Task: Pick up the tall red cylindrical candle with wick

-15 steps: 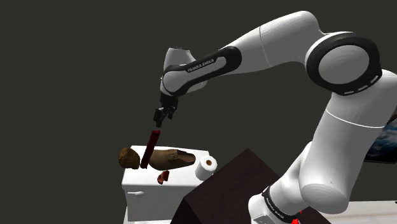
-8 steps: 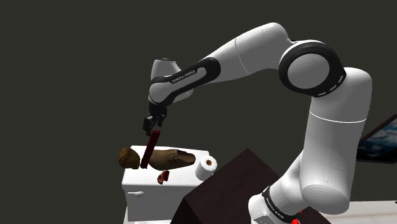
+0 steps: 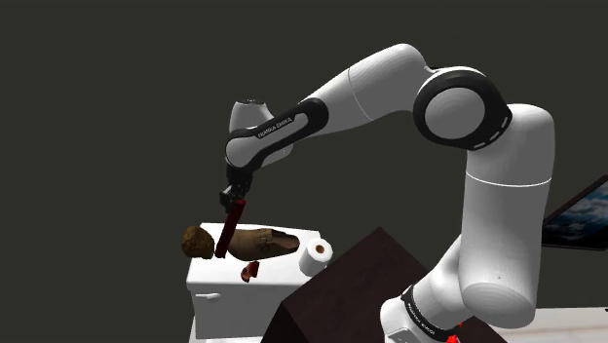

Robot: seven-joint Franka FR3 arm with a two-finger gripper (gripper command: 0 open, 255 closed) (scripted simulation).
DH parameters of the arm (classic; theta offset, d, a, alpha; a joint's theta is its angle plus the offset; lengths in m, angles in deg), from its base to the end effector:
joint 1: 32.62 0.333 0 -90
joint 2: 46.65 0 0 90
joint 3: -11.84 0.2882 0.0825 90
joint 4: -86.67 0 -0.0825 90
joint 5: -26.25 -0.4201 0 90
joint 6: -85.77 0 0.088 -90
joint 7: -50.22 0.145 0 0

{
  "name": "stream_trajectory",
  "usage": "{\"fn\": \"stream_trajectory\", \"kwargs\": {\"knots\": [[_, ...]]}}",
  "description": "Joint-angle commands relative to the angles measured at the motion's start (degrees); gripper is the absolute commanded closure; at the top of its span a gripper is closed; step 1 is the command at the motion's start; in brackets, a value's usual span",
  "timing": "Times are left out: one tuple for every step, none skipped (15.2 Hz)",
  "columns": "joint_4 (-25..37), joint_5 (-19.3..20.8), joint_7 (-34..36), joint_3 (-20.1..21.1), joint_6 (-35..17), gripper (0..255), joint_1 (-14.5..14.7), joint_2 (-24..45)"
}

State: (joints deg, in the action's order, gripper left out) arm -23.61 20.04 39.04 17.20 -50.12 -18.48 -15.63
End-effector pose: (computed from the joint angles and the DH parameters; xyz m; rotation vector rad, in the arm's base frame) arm 0.5832 0.2135 0.1103 -2.9504 -0.6644 0.1546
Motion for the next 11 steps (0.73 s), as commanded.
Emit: {"fn": "stream_trajectory", "kwargs": {"knots": [[0.0, 0.0, 0.0, 0.0, 0.0, 255, 0.0, 0.1], [0.0, 0.0, 0.0, 0.0, -0.1, 255, 0.0, 0.1], [0.0, 0.0, 0.0, 0.0, 0.0, 255, 0.0, 0.1], [0.0, 0.0, 0.0, 0.0, 0.0, 255, 0.0, 0.1], [0.0, 0.0, 0.0, 0.0, 0.0, 255, 0.0, 0.1], [0.0, 0.0, 0.0, 0.0, 0.0, 255, 0.0, 0.1], [0.0, 0.0, 0.0, 0.0, 0.0, 255, 0.0, 0.0], [0.0, 0.0, 0.0, 0.0, -0.1, 255, 0.0, 0.1], [-0.1, 0.0, 0.0, 0.0, 0.4, 255, 0.0, -0.5], [-0.1, 0.0, 0.1, 0.0, 1.0, 255, 0.0, -1.1], [-0.1, 0.0, 0.2, 0.0, 1.5, 255, 0.0, -1.7]]}}
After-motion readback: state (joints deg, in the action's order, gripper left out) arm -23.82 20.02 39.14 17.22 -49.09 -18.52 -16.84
